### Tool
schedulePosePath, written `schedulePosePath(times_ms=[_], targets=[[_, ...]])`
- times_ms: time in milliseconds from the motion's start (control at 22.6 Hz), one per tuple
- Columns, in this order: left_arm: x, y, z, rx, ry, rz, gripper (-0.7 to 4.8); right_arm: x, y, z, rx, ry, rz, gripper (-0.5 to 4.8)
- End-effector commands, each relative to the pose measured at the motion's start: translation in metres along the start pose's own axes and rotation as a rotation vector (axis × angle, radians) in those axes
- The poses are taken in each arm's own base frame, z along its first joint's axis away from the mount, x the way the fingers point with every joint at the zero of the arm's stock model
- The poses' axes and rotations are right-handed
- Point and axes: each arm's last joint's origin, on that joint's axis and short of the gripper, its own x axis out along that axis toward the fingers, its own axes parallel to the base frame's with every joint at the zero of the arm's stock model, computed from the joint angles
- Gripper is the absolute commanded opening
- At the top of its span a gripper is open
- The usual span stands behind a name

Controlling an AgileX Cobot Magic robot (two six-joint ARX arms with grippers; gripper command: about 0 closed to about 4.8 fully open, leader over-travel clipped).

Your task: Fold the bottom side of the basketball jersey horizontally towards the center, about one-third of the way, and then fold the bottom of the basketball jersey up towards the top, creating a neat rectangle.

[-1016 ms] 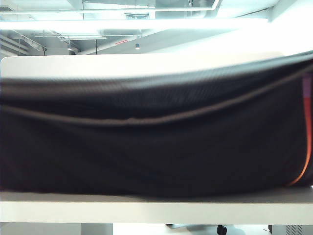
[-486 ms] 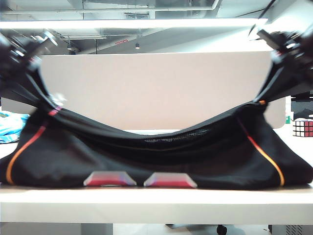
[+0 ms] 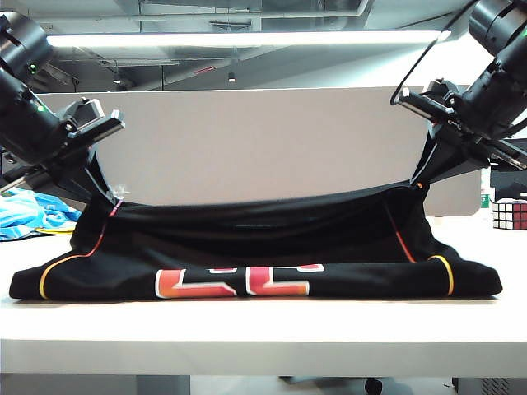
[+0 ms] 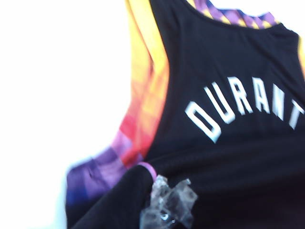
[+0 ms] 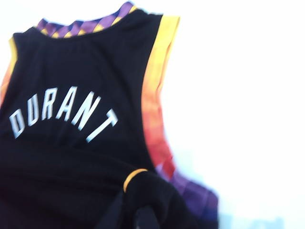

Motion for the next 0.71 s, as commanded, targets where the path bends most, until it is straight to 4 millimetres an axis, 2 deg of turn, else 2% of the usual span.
schedulePosePath(times_ms=[44,88,133,221,398,530,618,707], targets=[[0.003,0.000,0.010,0.098,-0.097,-0.002,0.88,0.000,-0.001,0.012,-0.068,-0.108,-0.009,1.52],[0.003,0.000,0.011,0.120,-0.115,-0.001,1.28,0.000,-0.002,0.013,-0.080,-0.121,-0.011,2.10],[0.003,0.000,0.013,0.137,-0.127,-0.003,1.50,-0.001,-0.004,0.015,-0.081,-0.130,-0.016,2.47],[0.001,0.001,0.015,0.153,-0.142,0.000,1.81,-0.003,-0.009,0.016,-0.071,-0.132,-0.024,2.79],[-0.004,0.008,0.012,0.097,-0.073,0.013,2.09,-0.011,-0.017,0.011,-0.019,-0.043,-0.062,2.73],[-0.013,0.015,-0.010,0.022,0.162,0.046,2.09,-0.025,-0.020,-0.005,0.005,0.130,-0.096,2.73],[-0.015,0.016,-0.021,0.028,0.265,0.048,2.16,-0.029,-0.018,-0.012,0.007,0.192,-0.069,2.73],[-0.020,0.016,-0.038,0.028,0.438,0.050,2.16,-0.039,-0.014,-0.030,0.040,0.256,0.009,2.73]])
